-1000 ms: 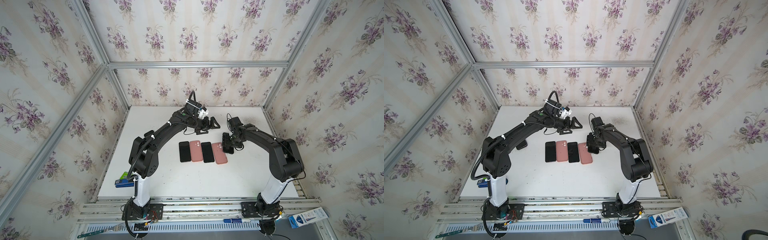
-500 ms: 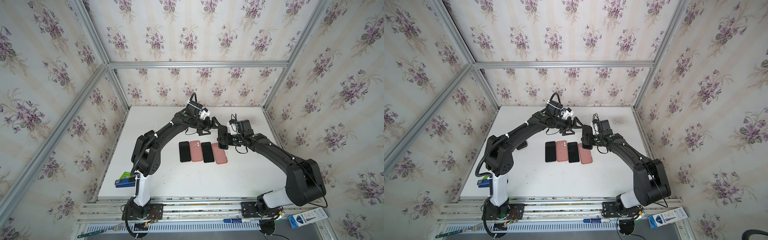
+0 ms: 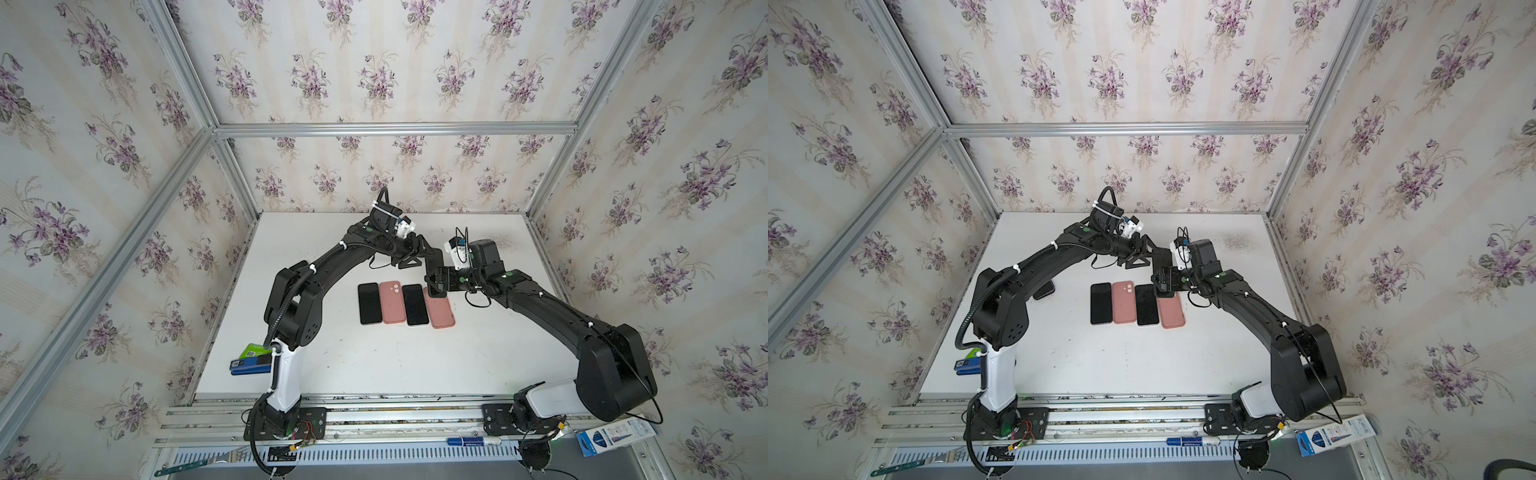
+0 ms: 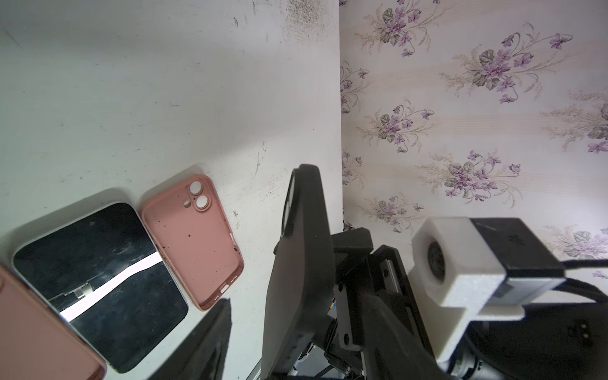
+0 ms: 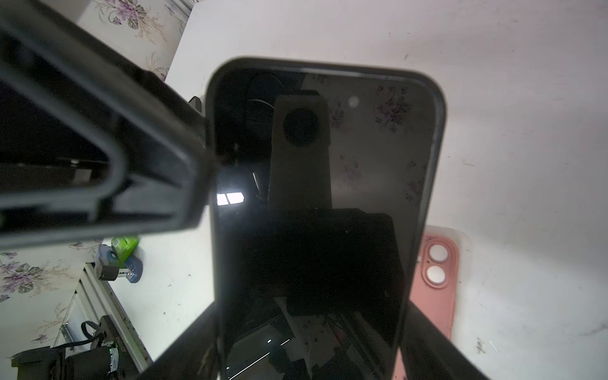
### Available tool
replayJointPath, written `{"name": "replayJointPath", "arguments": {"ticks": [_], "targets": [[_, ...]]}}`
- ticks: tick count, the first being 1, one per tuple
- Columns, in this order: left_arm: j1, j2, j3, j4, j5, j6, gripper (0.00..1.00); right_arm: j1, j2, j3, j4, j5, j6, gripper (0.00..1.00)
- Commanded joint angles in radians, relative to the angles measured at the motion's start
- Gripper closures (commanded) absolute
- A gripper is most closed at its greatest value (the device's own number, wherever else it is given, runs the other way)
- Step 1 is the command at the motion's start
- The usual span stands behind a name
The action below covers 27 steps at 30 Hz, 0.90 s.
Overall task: Take the phone out of the phone case
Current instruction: Pass the phone.
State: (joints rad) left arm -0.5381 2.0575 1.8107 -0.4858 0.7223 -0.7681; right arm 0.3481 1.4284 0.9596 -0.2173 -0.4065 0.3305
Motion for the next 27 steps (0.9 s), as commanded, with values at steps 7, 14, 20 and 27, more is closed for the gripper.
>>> {"name": "replayJointPath", "arguments": {"ticks": [7, 14, 20, 27], "targets": [[0.001, 0.018, 0.024, -0.044, -0.059, 0.035, 0.54, 0.022, 0.000, 0.026, 0.032, -0.027, -0.028, 0.68], [0.005, 0.030, 0.046, -0.083, -0.084, 0.063, 0.70, 0.042, 0.017, 0.043, 0.007, -0.030, -0.050, 0.70], [0.007, 0.030, 0.054, -0.110, -0.095, 0.083, 0.84, 0.050, 0.030, 0.051, -0.002, -0.018, -0.056, 0.72], [0.019, 0.002, 0.059, -0.119, -0.082, 0.084, 0.95, 0.049, 0.040, 0.080, -0.007, 0.007, -0.038, 0.60]]}}
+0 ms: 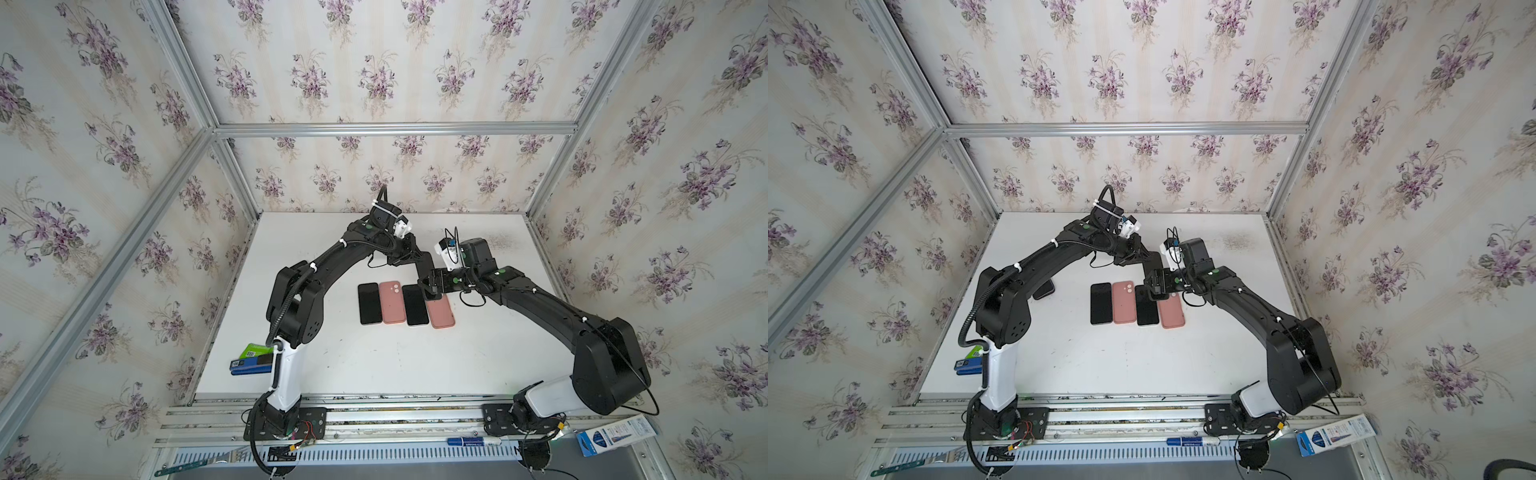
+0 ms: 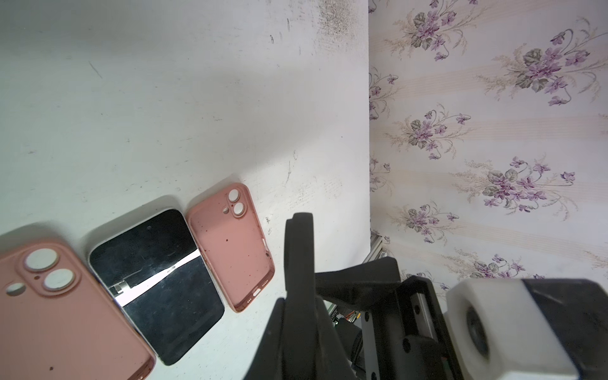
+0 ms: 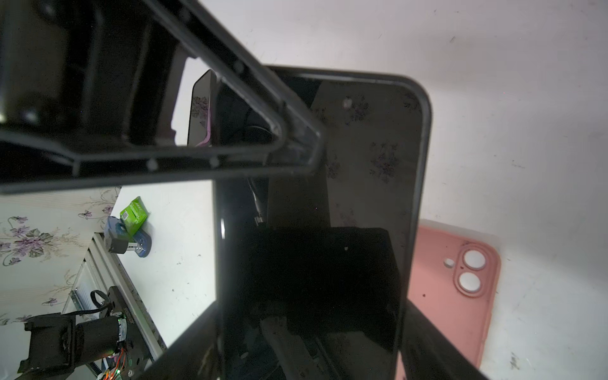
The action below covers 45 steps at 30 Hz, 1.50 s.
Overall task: Take the phone out of the phone case
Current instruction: Pass the phone.
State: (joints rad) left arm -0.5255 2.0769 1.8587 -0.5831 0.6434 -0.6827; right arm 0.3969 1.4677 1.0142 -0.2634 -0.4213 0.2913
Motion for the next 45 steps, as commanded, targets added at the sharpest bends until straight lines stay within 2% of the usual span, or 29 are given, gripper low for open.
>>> {"name": "replayJointPath", "arguments": {"ticks": [1, 5, 7, 11, 13, 18, 21, 25, 30, 40, 45], "targets": [[0.011, -0.025, 0.018, -0.023, -0.001, -0.003, 0.97, 0.001, -0.002, 0.030, 0.041, 0.024, 0.014, 0.54], [0.043, -0.058, 0.077, -0.020, 0.004, -0.014, 1.00, 0.001, -0.033, 0.028, 0.090, 0.034, 0.076, 0.25], [0.067, -0.078, 0.116, -0.017, 0.007, -0.014, 1.00, -0.002, -0.057, 0.028, 0.122, 0.042, 0.124, 0.14], [0.145, -0.125, 0.174, 0.035, 0.031, -0.053, 1.00, -0.026, -0.102, 0.027, 0.274, -0.012, 0.291, 0.07], [0.186, -0.152, 0.175, 0.093, 0.050, -0.089, 1.00, -0.043, -0.101, 0.025, 0.371, -0.064, 0.409, 0.06], [0.259, -0.197, 0.176, 0.282, 0.137, -0.200, 1.00, -0.051, -0.020, 0.002, 0.800, -0.236, 0.719, 0.07], [0.271, -0.212, 0.161, 0.399, 0.175, -0.272, 1.00, -0.042, 0.026, -0.006, 1.019, -0.270, 0.825, 0.11], [0.272, -0.235, 0.125, 0.514, 0.193, -0.336, 1.00, -0.025, 0.069, 0.016, 1.118, -0.285, 0.861, 0.15], [0.274, -0.251, 0.077, 0.591, 0.193, -0.375, 1.00, -0.016, 0.131, 0.034, 1.302, -0.276, 0.966, 0.23], [0.284, -0.254, 0.053, 0.607, 0.167, -0.395, 1.00, 0.021, 0.155, 0.038, 1.386, -0.288, 1.027, 0.31], [0.292, -0.254, 0.057, 0.609, 0.159, -0.398, 1.00, 0.048, 0.127, 0.008, 1.393, -0.270, 1.023, 0.32]]}}
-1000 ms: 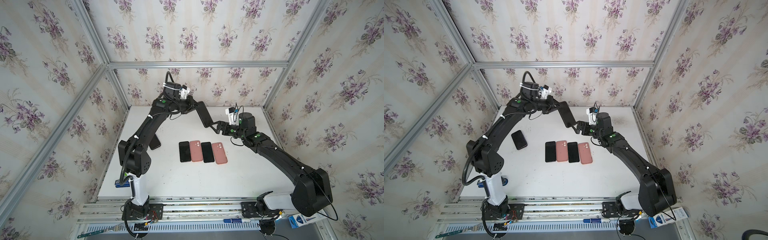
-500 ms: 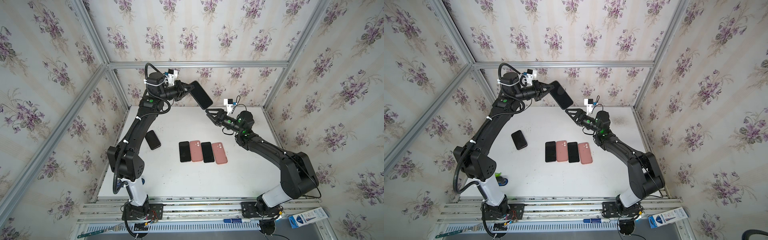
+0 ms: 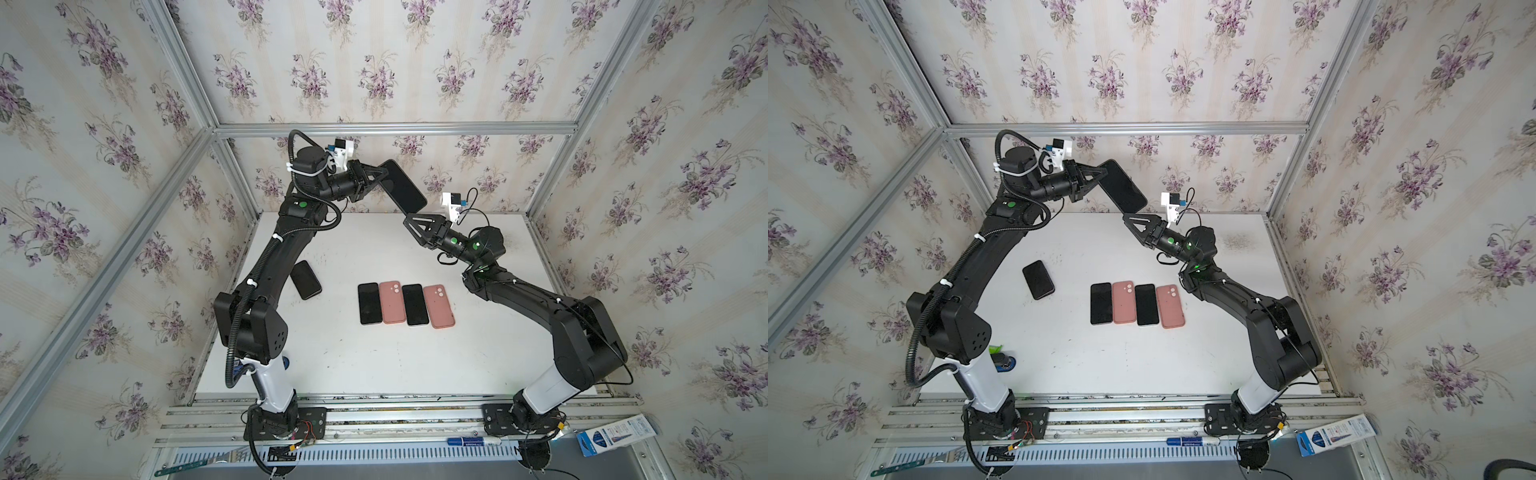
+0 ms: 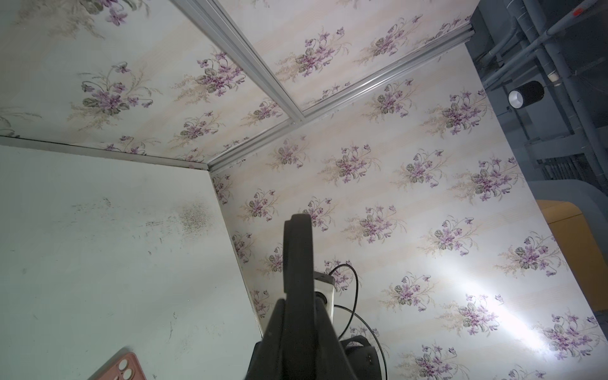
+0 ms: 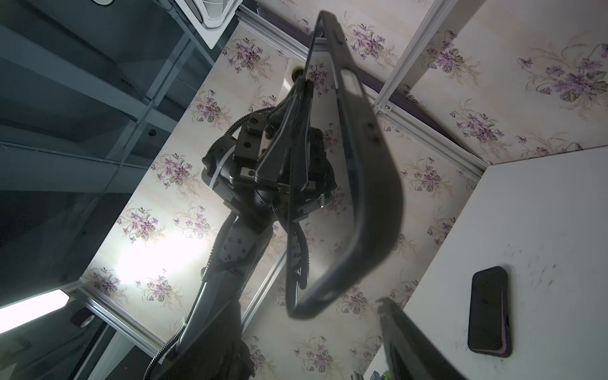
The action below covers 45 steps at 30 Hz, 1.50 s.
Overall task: Take the phone out of the phone case
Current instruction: Pass the phone, then remove the phone case from the phone.
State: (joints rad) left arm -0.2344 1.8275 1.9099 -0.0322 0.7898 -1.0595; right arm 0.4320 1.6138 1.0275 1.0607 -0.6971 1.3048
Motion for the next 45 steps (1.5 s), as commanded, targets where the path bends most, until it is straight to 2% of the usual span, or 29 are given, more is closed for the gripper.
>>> {"name": "replayJointPath", "arguments": {"ticks": [1, 7, 14, 21, 25, 34, 40, 45], "targets": [[0.000, -0.005, 0.004, 0.059, 0.014, -0.019, 1.00, 0.014, -0.021, -0.004, 0.062, 0.008, 0.007, 0.32], [0.000, -0.016, -0.019, 0.078, 0.024, -0.024, 1.00, 0.014, 0.006, 0.023, 0.074, 0.021, 0.026, 0.39], [0.000, -0.027, -0.041, 0.090, 0.028, -0.028, 1.00, 0.014, 0.043, 0.069, 0.095, 0.018, 0.051, 0.57], [0.000, -0.029, -0.049, 0.094, 0.028, -0.032, 1.00, 0.014, 0.044, 0.036, 0.126, 0.033, 0.074, 0.73], [0.000, -0.025, -0.049, 0.094, 0.031, -0.034, 1.00, 0.014, 0.043, 0.025, 0.127, 0.034, 0.074, 0.78], [0.001, -0.022, -0.050, 0.094, 0.041, -0.068, 1.00, 0.014, 0.053, 0.005, 0.137, 0.023, 0.062, 1.00], [0.000, -0.020, -0.039, 0.080, 0.079, -0.135, 1.00, 0.011, 0.051, -0.032, 0.048, -0.066, -0.113, 1.00], [-0.005, -0.049, -0.052, 0.035, 0.105, -0.130, 1.00, 0.011, 0.013, -0.025, -0.286, -0.088, -0.479, 1.00]]}}
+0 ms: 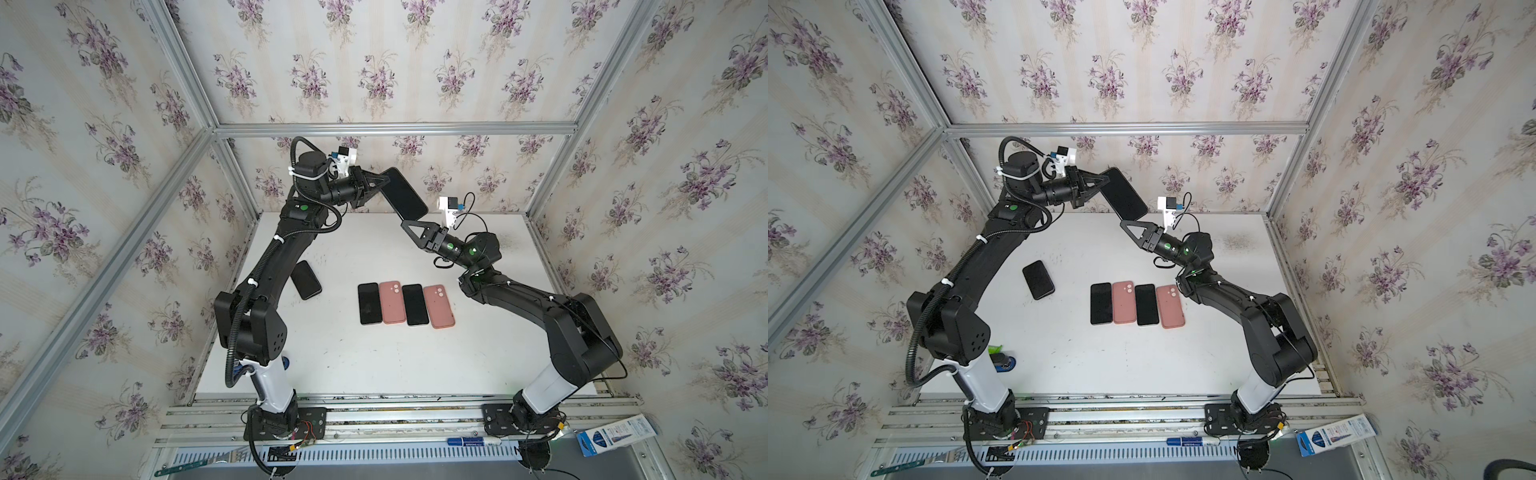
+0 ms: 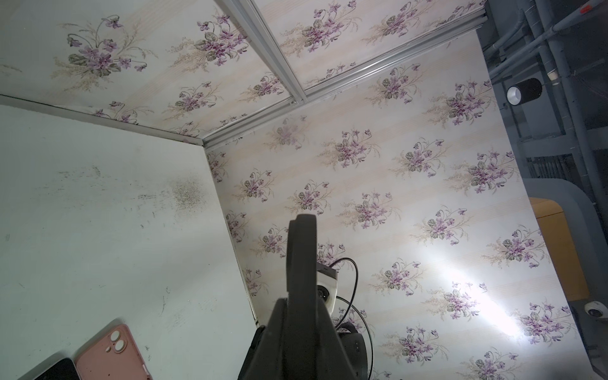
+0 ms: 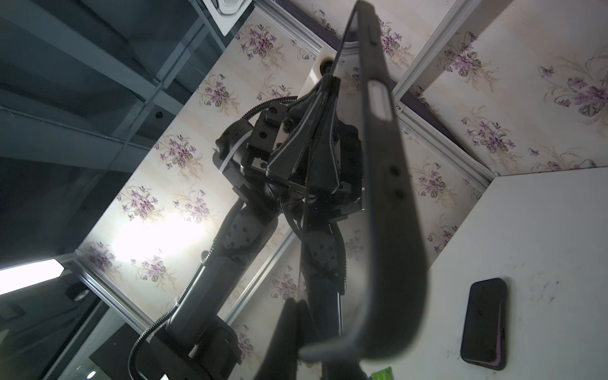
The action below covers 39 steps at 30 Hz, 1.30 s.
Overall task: Take the phone out of the phone case
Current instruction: Remove the phone case from the phone.
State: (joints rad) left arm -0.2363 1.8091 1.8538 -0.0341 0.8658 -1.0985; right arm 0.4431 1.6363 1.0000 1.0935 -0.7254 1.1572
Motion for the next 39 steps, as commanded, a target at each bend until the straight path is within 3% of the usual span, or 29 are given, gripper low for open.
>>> {"name": "replayJointPath", "arguments": {"ticks": [1, 4, 7, 13, 19, 23, 26, 30, 34, 39], "targets": [[-0.004, -0.036, 0.001, 0.033, 0.034, -0.091, 1.00, 0.000, -0.020, 0.005, -0.379, -0.045, -0.423, 1.00], [-0.008, -0.051, -0.005, 0.016, 0.044, -0.079, 1.00, 0.000, -0.053, 0.004, -0.510, 0.029, -0.647, 1.00], [-0.012, -0.060, 0.001, -0.002, 0.052, -0.063, 1.00, -0.001, -0.071, 0.020, -0.578, 0.116, -0.783, 1.00], [-0.014, -0.054, 0.028, -0.017, 0.077, -0.054, 1.00, -0.005, -0.095, 0.063, -0.717, 0.220, -0.949, 0.99], [-0.012, -0.041, 0.081, -0.036, 0.098, -0.029, 1.00, -0.022, -0.184, -0.011, -0.762, 0.333, -1.026, 0.82], [-0.005, -0.030, 0.124, -0.046, 0.146, 0.034, 1.00, -0.125, -0.247, -0.090, -0.643, 0.226, -0.864, 0.53], [0.002, -0.024, 0.193, -0.184, 0.170, 0.219, 1.00, -0.210, -0.275, -0.093, -0.562, 0.067, -0.752, 0.36], [0.001, -0.043, 0.234, -0.372, 0.174, 0.512, 1.00, -0.257, -0.257, 0.005, -0.537, -0.198, -0.707, 0.35], [0.000, -0.088, 0.231, -0.505, 0.171, 0.771, 1.00, -0.267, -0.212, 0.062, -0.468, -0.341, -0.644, 0.38], [-0.003, -0.133, 0.210, -0.572, 0.173, 0.931, 1.00, -0.256, -0.134, 0.116, -0.342, -0.459, -0.499, 0.50]]}}
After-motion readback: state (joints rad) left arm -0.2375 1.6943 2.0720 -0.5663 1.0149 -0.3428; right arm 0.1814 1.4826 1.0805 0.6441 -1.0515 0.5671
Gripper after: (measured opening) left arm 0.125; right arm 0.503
